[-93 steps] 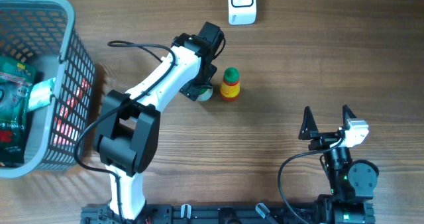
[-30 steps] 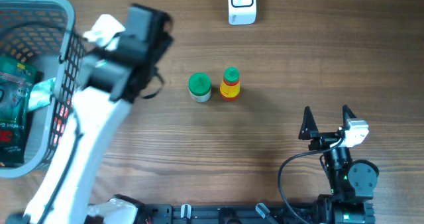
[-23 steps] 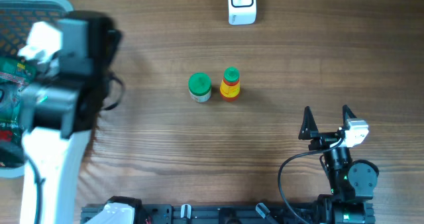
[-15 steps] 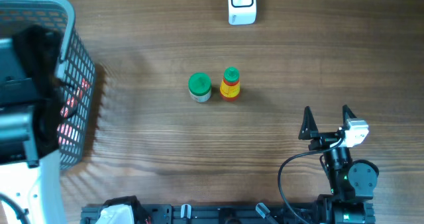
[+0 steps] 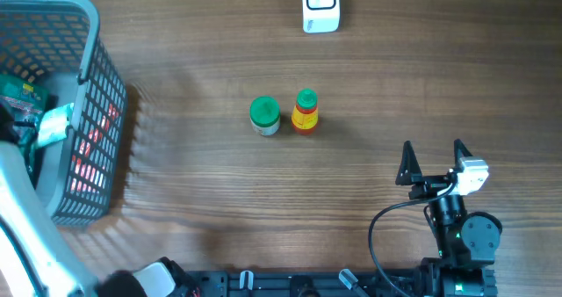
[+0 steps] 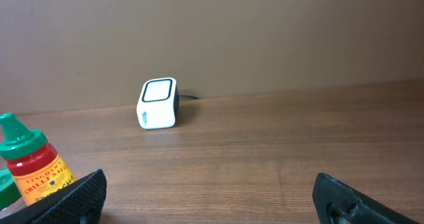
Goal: Scan the item barcode
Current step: 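Reach into the basket and grasp the mint-green snack pouch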
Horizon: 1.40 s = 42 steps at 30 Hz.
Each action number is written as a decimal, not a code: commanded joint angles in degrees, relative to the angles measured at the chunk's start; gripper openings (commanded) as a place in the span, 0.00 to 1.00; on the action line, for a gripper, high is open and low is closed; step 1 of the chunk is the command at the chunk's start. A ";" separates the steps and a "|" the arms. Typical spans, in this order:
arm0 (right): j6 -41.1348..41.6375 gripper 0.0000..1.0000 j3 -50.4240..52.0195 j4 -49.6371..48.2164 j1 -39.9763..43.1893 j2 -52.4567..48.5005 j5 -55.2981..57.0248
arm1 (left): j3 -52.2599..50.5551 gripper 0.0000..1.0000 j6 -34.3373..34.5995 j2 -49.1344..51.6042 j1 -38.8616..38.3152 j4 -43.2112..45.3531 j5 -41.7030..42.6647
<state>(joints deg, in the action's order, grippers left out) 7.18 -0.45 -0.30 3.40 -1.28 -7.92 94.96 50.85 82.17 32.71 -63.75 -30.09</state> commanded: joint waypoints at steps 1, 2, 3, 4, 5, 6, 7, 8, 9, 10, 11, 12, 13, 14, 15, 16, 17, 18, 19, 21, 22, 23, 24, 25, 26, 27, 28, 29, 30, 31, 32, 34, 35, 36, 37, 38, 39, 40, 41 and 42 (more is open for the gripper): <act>-1.03 1.00 0.09 -0.17 -0.33 -0.02 -0.31 | 0.63 1.00 -1.14 6.12 0.55 -0.13 4.57; -1.03 1.00 0.09 -0.20 -0.33 -0.02 -0.31 | 0.63 1.00 -1.14 7.10 0.52 -0.13 5.73; -1.03 1.00 0.09 -0.17 -0.33 -0.02 -0.31 | 0.63 1.00 -1.01 9.75 0.52 -0.04 7.56; -1.03 1.00 0.09 -0.20 -0.33 -0.02 -0.31 | 0.63 1.00 -0.70 11.06 0.52 0.24 7.96; -1.03 1.00 0.09 -0.17 -0.33 -0.02 -0.31 | 0.63 1.00 -0.72 12.41 0.52 0.81 8.48; -1.05 1.00 0.09 -0.17 -0.33 -0.02 -0.31 | 0.63 1.00 -0.72 13.68 0.52 1.44 9.20; -1.03 1.00 0.09 -0.20 -0.33 -0.02 -0.31 | 0.63 1.00 -0.70 14.97 0.52 2.05 10.29; -1.05 1.00 0.09 -0.20 -0.33 -0.02 -0.31 | 0.63 1.00 -0.70 16.57 0.52 2.75 11.67; -1.03 1.00 0.09 -0.20 -0.33 -0.02 -0.31 | 0.63 1.00 -0.68 17.88 0.52 3.13 12.46; -1.03 1.00 0.09 -0.20 -0.33 -0.02 -0.31 | 0.63 1.00 0.02 19.82 0.52 3.50 13.22; -1.03 1.00 0.09 -0.20 -0.33 -0.02 -0.31 | 0.63 1.00 1.36 21.05 0.52 3.50 13.42; -1.03 1.00 0.09 -0.20 -0.33 -0.02 -0.31 | 0.63 1.00 2.73 22.29 0.52 3.41 13.60; -1.03 1.00 0.09 -0.20 -0.33 -0.02 -0.31 | 0.63 1.00 3.76 23.21 0.52 3.32 13.77; -1.03 1.00 0.09 -0.17 -0.33 -0.02 -0.31 | 0.63 1.00 5.49 24.65 0.52 3.30 13.92; -1.03 1.00 0.09 -0.20 -0.33 -0.02 -0.31 | 0.63 1.00 7.06 25.70 0.52 3.32 14.05; -1.05 1.00 0.09 -0.20 -0.33 -0.02 -0.31 | 0.63 0.99 8.83 26.69 0.52 3.34 14.12; -1.03 1.00 0.09 -0.20 -0.33 -0.02 -0.31 | 0.63 0.99 10.47 27.65 0.52 3.41 14.21; -1.03 1.00 0.09 -0.20 -0.33 -0.02 -0.31 | 0.63 0.99 12.07 28.72 0.52 3.76 14.27; -1.03 1.00 0.09 -0.17 -0.33 -0.02 -0.31 | 0.63 0.99 13.27 29.79 0.52 4.17 14.25; -1.03 1.00 0.09 -0.17 -0.33 -0.02 -0.31 | 0.63 0.97 14.43 31.56 0.52 5.18 14.27; -1.03 1.00 0.09 -0.20 -0.33 -0.02 -0.31 | 0.63 0.97 14.69 32.20 0.52 5.55 14.34; -1.05 1.00 0.09 -0.20 -0.33 -0.02 -0.31 | 0.63 0.95 15.06 32.87 0.52 5.99 14.69; -1.03 1.00 0.09 -0.17 -0.33 -0.02 -0.31 | 0.63 0.93 15.85 33.59 0.52 6.21 14.69; -1.03 1.00 0.09 -0.20 -0.33 -0.02 -0.31 | 0.63 0.91 16.11 34.42 0.52 6.64 14.75; -1.03 1.00 0.09 -0.20 -0.33 -0.02 -0.31 | 0.63 0.89 16.11 34.95 0.52 7.10 14.88; -1.03 0.99 0.09 -0.20 -0.33 -0.02 -0.31 | 0.63 0.89 16.11 35.78 0.52 7.78 15.12; -1.03 1.00 0.09 -0.20 -0.33 -0.02 -0.31 | 0.61 0.89 16.11 36.44 0.52 8.33 15.32; -1.03 1.00 0.09 -0.20 -0.33 -0.02 -0.31 | 0.61 0.89 16.13 37.03 0.52 8.87 15.37; -1.05 1.00 0.09 -0.17 -0.33 -0.02 -0.31 | 0.61 0.89 16.13 37.70 0.52 9.33 15.52; -1.03 1.00 0.09 -0.20 -0.33 -0.02 -0.31 | 0.63 0.89 16.11 38.38 0.52 9.84 15.61; -1.03 1.00 0.09 -0.20 -0.33 -0.02 -0.31 | 0.61 0.88 16.11 38.95 0.52 10.29 15.61; -1.01 1.00 0.09 -0.20 -0.33 -0.02 -0.31 | 0.61 0.86 16.11 39.98 0.55 10.93 15.56; -1.05 1.00 0.09 -0.20 -0.33 -0.02 -0.31 | 0.61 0.80 16.11 40.61 0.55 11.45 15.52; -1.03 1.00 0.09 -0.20 -0.33 -0.02 -0.31 | 0.61 0.74 16.09 41.00 0.52 11.67 15.50; -1.03 1.00 0.09 -0.20 -0.33 -0.02 -0.31 | 0.61 0.64 16.11 41.35 0.52 11.76 15.56; -1.05 1.00 0.09 -0.20 -0.33 -0.02 -0.31 | 0.61 0.57 16.09 41.62 0.52 11.72 15.54; -1.03 1.00 0.09 -0.20 -0.33 -0.02 -0.31 | 0.61 0.53 16.09 41.75 0.52 11.72 15.54; -1.03 1.00 0.09 -0.20 -0.33 -0.02 -0.31 | 0.61 0.49 16.09 41.86 0.52 11.67 15.54; -1.03 1.00 0.09 -0.20 -0.33 -0.02 -0.31 | 0.61 0.33 16.09 41.94 0.52 11.61 15.54; -1.03 1.00 0.09 -0.20 -0.33 -0.02 -0.31 | 0.61 0.23 16.09 41.94 0.52 11.32 15.54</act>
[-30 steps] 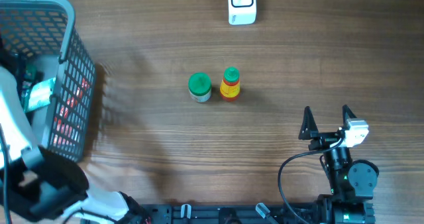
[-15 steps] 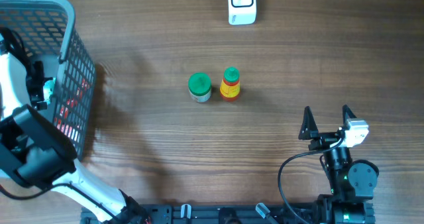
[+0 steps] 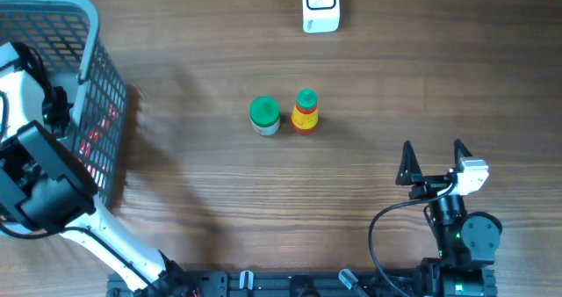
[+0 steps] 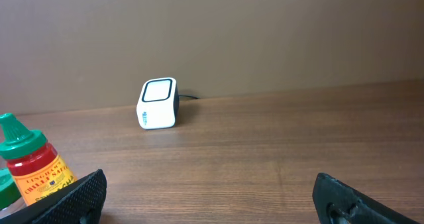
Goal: Scan the item barcode
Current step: 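Reach into the basket and grasp the mint-green snack pouch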
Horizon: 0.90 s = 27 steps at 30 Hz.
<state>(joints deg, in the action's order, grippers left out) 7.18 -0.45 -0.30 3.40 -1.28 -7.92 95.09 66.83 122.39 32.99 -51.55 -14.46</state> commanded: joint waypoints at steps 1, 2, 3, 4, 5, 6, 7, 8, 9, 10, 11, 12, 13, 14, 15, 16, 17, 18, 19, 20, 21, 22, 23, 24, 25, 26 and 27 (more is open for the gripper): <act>-1.03 1.00 0.09 -0.17 -0.33 -0.02 -0.31 | 0.48 0.10 0.11 1.73 0.24 -1.44 -0.02; -1.01 1.00 0.09 -0.20 -0.33 -0.02 -0.31 | 0.48 0.04 0.09 1.70 0.24 -2.10 0.44; -1.03 1.00 0.09 -0.20 -0.33 -0.02 -0.31 | 0.50 0.04 0.09 1.70 0.24 -2.45 0.85; -1.03 1.00 0.09 -0.17 -0.33 -0.02 -0.31 | 0.50 0.04 0.09 1.70 0.24 -2.95 1.27; -1.03 1.00 0.09 -0.20 -0.33 -0.02 -0.31 | 0.50 0.04 0.07 1.68 0.24 -3.37 1.57; -1.03 1.00 0.09 -0.17 -0.33 -0.02 -0.31 | 0.50 0.04 0.07 1.55 0.24 -3.76 2.03; -1.01 0.99 0.09 -0.20 -0.33 -0.02 -0.31 | 0.50 0.04 0.07 1.36 0.24 -4.13 2.34; -1.03 1.00 0.09 -0.17 -0.33 -0.02 -0.31 | 0.50 0.04 0.09 1.09 0.22 -4.66 3.08; -1.03 1.00 0.09 -0.17 -0.33 -0.02 -0.31 | 0.50 0.04 0.07 0.72 0.17 -4.94 4.24; -1.01 1.00 0.09 -0.17 -0.33 -0.02 -0.31 | 0.50 0.04 0.07 0.24 0.17 -5.09 5.51; -1.03 1.00 0.09 -0.20 -0.33 -0.02 -0.31 | 0.50 0.04 0.07 -0.48 0.17 -5.18 7.06; -1.05 1.00 0.09 -0.20 -0.33 -0.02 -0.31 | 0.50 0.04 0.07 -1.18 0.17 -5.22 8.17; -1.03 1.00 0.09 -0.20 -0.33 -0.02 -0.31 | 0.50 0.04 0.07 -1.90 0.17 -5.25 9.35; -1.03 1.00 0.09 -0.17 -0.33 -0.02 -0.31 | 0.50 0.04 0.07 -2.82 0.17 -5.22 10.62; -1.01 1.00 0.09 -0.20 -0.33 -0.02 -0.31 | 0.50 0.04 0.07 -3.63 0.17 -5.18 11.54; -1.03 1.00 0.09 -0.20 -0.33 -0.02 -0.31 | 0.50 0.04 0.07 -4.94 0.17 -5.03 13.14; -1.05 1.00 0.09 -0.20 -0.33 -0.02 -0.31 | 0.50 0.04 0.09 -5.84 0.17 -4.92 14.25; -1.03 1.00 0.09 -0.17 -0.33 -0.02 -0.31 | 0.50 0.04 0.07 -7.32 0.22 -4.55 16.50; -1.03 1.00 0.09 -0.20 -0.33 -0.02 -0.31 | 0.50 0.04 0.09 -8.31 0.26 -4.26 18.12; -1.03 1.00 0.09 -0.20 -0.33 -0.02 -0.31 | 0.50 0.04 0.09 -9.99 0.31 -3.45 21.11; -1.03 1.00 0.09 -0.20 -0.33 -0.02 -0.31 | 0.50 0.04 0.09 -11.32 0.37 -2.78 23.63; -1.03 1.00 0.09 -0.17 -0.33 -0.02 -0.31 | 0.50 0.04 0.11 -12.63 0.42 -2.08 26.16; -1.03 1.00 0.09 -0.20 -0.33 -0.02 -0.31 | 0.50 0.04 0.13 -13.99 0.44 -1.46 28.70; -1.01 1.00 0.09 -0.20 -0.33 -0.02 -0.31 | 0.50 0.04 0.13 -15.21 0.55 -0.92 31.15; -1.03 1.00 0.09 -0.20 -0.33 -0.02 -0.31 | 0.50 0.04 0.13 -16.44 0.57 -0.44 33.42; -1.03 1.00 0.09 -0.17 -0.33 -0.02 -0.31 | 0.50 0.04 0.37 -18.45 0.63 -0.04 36.52; -1.05 1.00 0.09 -0.20 -0.33 -0.02 -0.31 | 0.50 0.04 1.31 -19.56 0.68 -0.11 38.01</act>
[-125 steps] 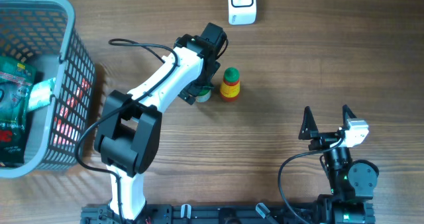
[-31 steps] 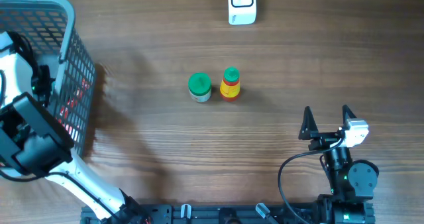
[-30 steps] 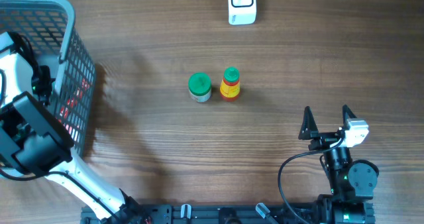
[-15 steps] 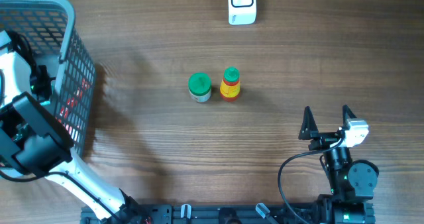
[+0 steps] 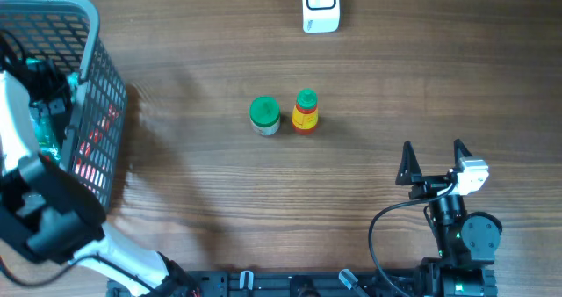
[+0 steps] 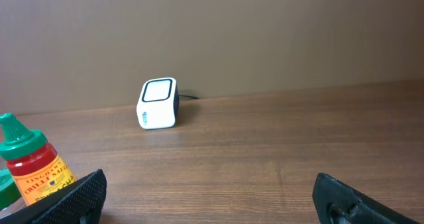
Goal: Scan the item barcode
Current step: 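Reach into the basket and grasp the mint-green snack pouch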
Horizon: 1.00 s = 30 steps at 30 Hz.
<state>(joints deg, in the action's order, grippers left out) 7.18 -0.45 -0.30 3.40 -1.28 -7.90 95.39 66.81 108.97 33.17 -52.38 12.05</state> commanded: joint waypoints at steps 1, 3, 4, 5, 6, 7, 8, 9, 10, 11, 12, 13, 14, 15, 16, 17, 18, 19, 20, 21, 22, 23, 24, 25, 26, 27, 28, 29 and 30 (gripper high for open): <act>-1.03 1.00 0.09 -0.20 -0.33 -0.02 -0.33 | 0.20 0.04 1.90 -7.10 0.50 0.74 12.90; -1.01 1.00 0.09 -0.20 -0.33 -0.02 -0.33 | 0.20 0.04 3.10 -8.94 0.50 0.76 15.30; -1.03 1.00 0.09 -0.17 -0.33 -0.02 -0.33 | 0.20 0.04 3.17 -10.03 0.61 0.79 16.76; -1.03 1.00 0.09 -0.17 -0.33 -0.02 -0.33 | 0.20 0.04 3.17 -10.69 0.70 0.76 17.55; -1.03 1.00 0.09 -0.20 -0.33 -0.02 -0.33 | 0.20 0.04 3.13 -11.43 0.79 0.74 18.75; -1.03 1.00 0.09 -0.20 -0.33 -0.02 -0.33 | 0.20 0.04 3.15 -12.52 1.07 0.74 20.57; -1.03 1.00 0.09 -0.17 -0.33 -0.02 -0.33 | 0.20 0.04 3.15 -13.20 1.25 0.74 21.92; -1.03 1.00 0.09 -0.20 -0.33 -0.02 -0.33 | 0.20 0.04 3.15 -13.81 1.51 0.76 23.08; -1.03 1.00 0.09 -0.17 -0.33 -0.02 -0.33 | 0.20 0.04 3.15 -14.43 1.77 0.74 24.00; -1.03 1.00 0.09 -0.20 -0.33 -0.02 -0.33 | 0.20 0.04 3.13 -15.19 2.10 0.72 24.92; -1.03 1.00 0.09 -0.20 -0.33 -0.02 -0.33 | 0.20 0.04 3.13 -15.61 2.29 0.68 25.33; -1.03 1.00 0.09 -0.20 -0.33 -0.02 -0.33 | 0.20 0.04 3.13 -16.39 2.60 0.46 26.08; -1.03 1.00 0.09 -0.20 -0.33 -0.02 -0.33 | 0.20 0.04 3.10 -17.00 2.75 0.28 26.49; -1.05 1.00 0.09 -0.20 -0.33 -0.02 -0.33 | 0.20 0.04 3.10 -17.49 2.86 0.24 26.56; -1.03 1.00 0.09 -0.20 -0.33 -0.02 -0.33 | 0.20 0.04 3.06 -18.25 2.99 0.09 26.73; -1.03 1.00 0.09 -0.17 -0.33 -0.02 -0.33 | 0.20 0.04 2.82 -19.04 3.02 0.00 26.71; -1.03 1.00 0.09 -0.17 -0.33 -0.02 -0.33 | 0.20 0.04 2.64 -20.13 3.02 0.07 26.69; -1.03 1.00 0.09 -0.20 -0.33 -0.02 -0.33 | 0.20 0.04 2.62 -21.05 3.02 0.09 26.69; -1.03 1.00 0.09 -0.20 -0.33 -0.02 -0.33 | 0.20 0.04 2.60 -22.08 3.02 0.20 26.64; -1.01 1.00 0.09 -0.20 -0.33 -0.02 -0.33 | 0.20 0.04 2.14 -23.19 3.02 0.42 26.43; -1.03 1.00 0.09 -0.20 -0.33 -0.02 -0.33 | 0.20 0.04 1.16 -24.39 3.02 0.81 25.97; -1.03 1.00 0.09 -0.20 -0.33 -0.02 -0.33 | 0.20 0.04 0.39 -25.68 2.99 1.05 25.09; -1.01 1.00 0.09 -0.20 -0.33 -0.02 -0.33 | 0.20 0.04 -0.28 -26.80 2.99 1.05 24.26; -1.03 1.00 0.09 -0.17 -0.33 -0.02 -0.33 | 0.20 0.04 -1.05 -28.61 2.99 0.96 22.88; -1.03 1.00 0.09 -0.20 -0.33 -0.02 -0.33 | 0.20 0.04 -2.29 -30.18 2.99 0.96 21.88; -1.03 1.00 0.09 -0.20 -0.33 -0.02 -0.33 | 0.20 0.04 -3.74 -32.26 2.95 0.94 20.85; -1.03 1.00 0.09 -0.20 -0.33 -0.02 -0.33 | 0.20 0.04 -4.94 -33.99 2.95 0.90 20.39; -1.01 1.00 0.09 -0.20 -0.33 -0.02 -0.33 | 0.20 0.04 -5.95 -35.26 2.95 0.81 20.22; -1.05 1.00 0.09 -0.17 -0.33 -0.02 -0.33 | 0.20 0.04 -7.04 -36.87 2.95 0.50 20.22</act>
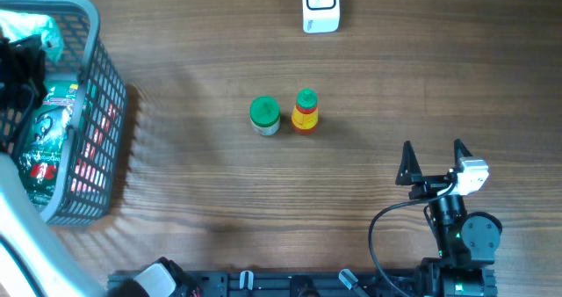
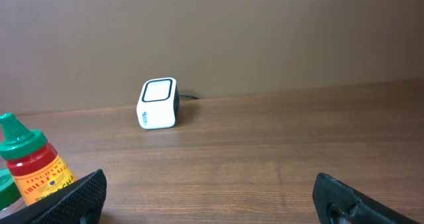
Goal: Scan the item barcode
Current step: 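Reach into the basket and grasp the mint-green snack pouch, then lift the mint-green pouch out and carry it toward the scanner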
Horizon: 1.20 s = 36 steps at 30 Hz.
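A white barcode scanner (image 1: pixel 320 5) stands at the table's far edge; the right wrist view shows the scanner (image 2: pixel 158 103) with its window facing me. A green-lidded jar (image 1: pixel 264 115) and a red-and-yellow bottle (image 1: pixel 305 111) with a green cap stand side by side mid-table. My right gripper (image 1: pixel 433 149) rests open and empty near the front right; the bottle (image 2: pixel 36 168) shows beside its left finger. My left gripper (image 1: pixel 19 67) is a dark shape inside the grey basket (image 1: pixel 98 77), above a green packet (image 1: pixel 46 143). Its jaws are hidden.
The basket takes up the left edge and holds several packets, one pale green (image 1: pixel 35 25) at its back. The left arm's white link (image 1: pixel 22 244) runs along the left border. The right arm's base (image 1: pixel 461 235) and cable sit at the front right.
The dark end of my left arm has shifted toward the basket's back left corner. The green packet in the basket now shows more fully. The right arm, jar, bottle and scanner are unchanged.
My left arm was at the basket's left edge with a pale packet near it. Then its dark body covered the basket's front left, then its end was inside the basket. Now it is deeper at the back. The right gripper has stayed open in place throughout.
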Each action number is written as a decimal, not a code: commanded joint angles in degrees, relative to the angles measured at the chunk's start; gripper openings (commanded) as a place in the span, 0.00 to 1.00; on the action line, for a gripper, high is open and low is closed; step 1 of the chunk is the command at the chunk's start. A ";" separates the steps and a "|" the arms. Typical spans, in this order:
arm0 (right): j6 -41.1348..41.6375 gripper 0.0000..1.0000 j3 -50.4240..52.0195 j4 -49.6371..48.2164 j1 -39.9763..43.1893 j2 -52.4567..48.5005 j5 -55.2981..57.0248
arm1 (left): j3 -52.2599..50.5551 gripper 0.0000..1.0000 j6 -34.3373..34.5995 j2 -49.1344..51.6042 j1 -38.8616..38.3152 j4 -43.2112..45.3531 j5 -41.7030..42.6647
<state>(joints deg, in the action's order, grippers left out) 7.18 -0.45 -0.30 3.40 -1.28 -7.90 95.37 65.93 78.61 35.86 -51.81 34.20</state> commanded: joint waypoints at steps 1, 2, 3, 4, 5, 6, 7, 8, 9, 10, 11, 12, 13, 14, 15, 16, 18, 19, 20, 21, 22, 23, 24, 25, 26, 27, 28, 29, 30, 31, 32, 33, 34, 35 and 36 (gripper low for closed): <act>-1.03 1.00 0.09 -0.20 -0.33 -0.02 -0.33 | 0.22 0.04 -7.34 -8.22 0.13 -1.03 -1.92; -1.01 1.00 0.09 -0.20 -0.33 -0.02 -0.33 | 0.22 0.04 -8.72 -10.23 -0.44 -2.38 -2.16; -1.03 1.00 0.09 -0.20 -0.33 -0.02 -0.33 | 0.22 0.04 -10.43 -11.76 -1.09 -3.17 -2.27; -1.03 1.00 0.09 -0.17 -0.33 -0.02 -0.33 | 0.22 0.04 -12.98 -13.51 -2.34 -4.20 -2.38; -1.03 1.00 0.09 -0.17 -0.33 -0.02 -0.33 | 0.22 0.04 -14.67 -14.75 -3.54 -5.09 -2.60; -1.03 1.00 0.09 -0.20 -0.33 -0.02 -0.33 | 0.22 0.04 -16.04 -15.89 -4.92 -6.19 -3.15; -1.03 1.00 0.09 -0.20 -0.33 -0.02 -0.33 | 0.22 0.04 -16.83 -16.68 -6.08 -7.17 -3.89; -1.05 1.00 0.09 -0.20 -0.33 -0.02 -0.33 | 0.22 0.04 -17.86 -17.62 -7.69 -8.52 -5.01; -1.03 1.00 0.09 -0.20 -0.33 -0.02 -0.33 | 0.22 0.04 -18.71 -18.60 -9.88 -10.38 -6.86; -1.03 1.00 0.09 -0.20 -0.33 -0.02 -0.33 | 0.22 0.04 -19.39 -19.19 -11.74 -11.69 -8.31; -1.03 1.00 0.09 -0.20 -0.33 -0.02 -0.33 | 0.22 0.04 -19.50 -19.63 -13.64 -13.09 -10.21; -1.03 1.00 0.09 -0.20 -0.33 -0.02 -0.33 | 0.22 0.04 -19.50 -19.87 -15.15 -14.10 -11.72; -1.01 1.00 0.09 -0.20 -0.33 -0.02 -0.33 | 0.22 0.04 -19.50 -19.93 -17.14 -15.19 -13.53; -1.03 1.00 0.09 -0.20 -0.33 -0.02 -0.33 | 0.22 0.04 -19.50 -19.89 -19.63 -16.15 -15.41; -1.03 1.00 0.09 -0.20 -0.33 -0.02 -0.33 | 0.22 0.04 -19.50 -19.71 -21.16 -16.57 -16.41; -1.03 1.00 0.09 -0.20 -0.33 -0.02 -0.33 | 0.22 0.04 -19.50 -19.50 -23.26 -16.83 -17.46; -1.05 1.00 0.09 -0.20 -0.33 -0.02 -0.33 | 0.22 0.04 -19.74 -18.78 -27.32 -16.85 -18.69; -1.05 1.00 0.09 -0.17 -0.33 -0.02 -0.33 | 0.22 0.04 -20.59 -18.27 -29.35 -16.76 -18.71; -1.03 1.00 0.09 -0.20 -0.33 -0.02 -0.33 | 0.22 0.04 -21.03 -17.70 -31.45 -16.76 -18.93; -1.03 1.00 0.09 -0.20 -0.33 -0.02 -0.33 | 0.22 0.04 -21.79 -17.00 -33.55 -16.83 -19.15; -1.03 1.00 0.09 -0.20 -0.33 -0.02 -0.33 | 0.22 0.04 -22.75 -16.20 -35.60 -16.81 -19.21; -1.03 1.00 0.09 -0.20 -0.33 -0.02 -0.33 | 0.22 0.04 -23.65 -15.50 -37.20 -16.83 -19.32; -1.03 1.00 0.09 -0.20 -0.33 -0.02 -0.33 | 0.22 0.04 -24.81 -14.34 -39.74 -16.83 -19.34; -1.03 1.00 0.09 -0.20 -0.33 -0.02 -0.33 | 0.22 0.04 -25.33 -13.27 -41.75 -16.81 -19.39; -1.03 1.00 0.09 -0.20 -0.33 -0.02 -0.33 | 0.22 0.04 -25.46 -12.13 -43.78 -16.81 -19.71; -1.03 1.00 0.09 -0.20 -0.33 -0.02 -0.33 | 0.22 0.04 -25.51 -10.91 -45.75 -16.74 -20.04; -1.03 1.00 0.09 -0.17 -0.33 -0.02 -0.33 | 0.22 0.04 -25.79 -9.27 -48.19 -16.48 -20.44; -1.05 1.00 0.09 -0.17 -0.33 -0.02 -0.33 | 0.22 0.04 -26.38 -8.22 -49.66 -16.13 -20.57; -1.05 1.00 0.09 -0.20 -0.33 -0.02 -0.33 | 0.22 0.04 -26.77 -6.80 -51.56 -15.67 -20.83; -1.03 1.00 0.09 -0.20 -0.33 -0.02 -0.33 | 0.22 0.04 -26.77 -5.16 -53.62 -14.97 -21.24; -1.03 1.00 0.09 -0.20 -0.33 -0.02 -0.33 | 0.22 0.04 -26.80 -4.15 -54.88 -14.45 -21.31; -1.03 1.00 0.09 -0.20 -0.33 -0.02 -0.33 | 0.22 0.04 -26.88 -2.82 -56.54 -13.53 -21.49; -1.03 1.00 0.09 -0.20 -0.33 -0.02 -0.33 | 0.22 0.04 -27.85 -1.14 -58.60 -12.20 -21.46; -1.03 1.00 0.09 -0.20 -0.33 -0.02 -0.33 | 0.22 0.04 -29.05 0.46 -60.74 -10.78 -21.53; -1.05 1.00 0.09 -0.20 -0.33 -0.02 -0.33 | 0.22 0.04 -30.05 1.68 -62.40 -9.73 -21.77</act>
<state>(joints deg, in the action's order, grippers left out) 7.18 -0.45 -0.30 3.40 -1.28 -7.90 95.35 40.69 76.42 -20.51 -64.95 13.76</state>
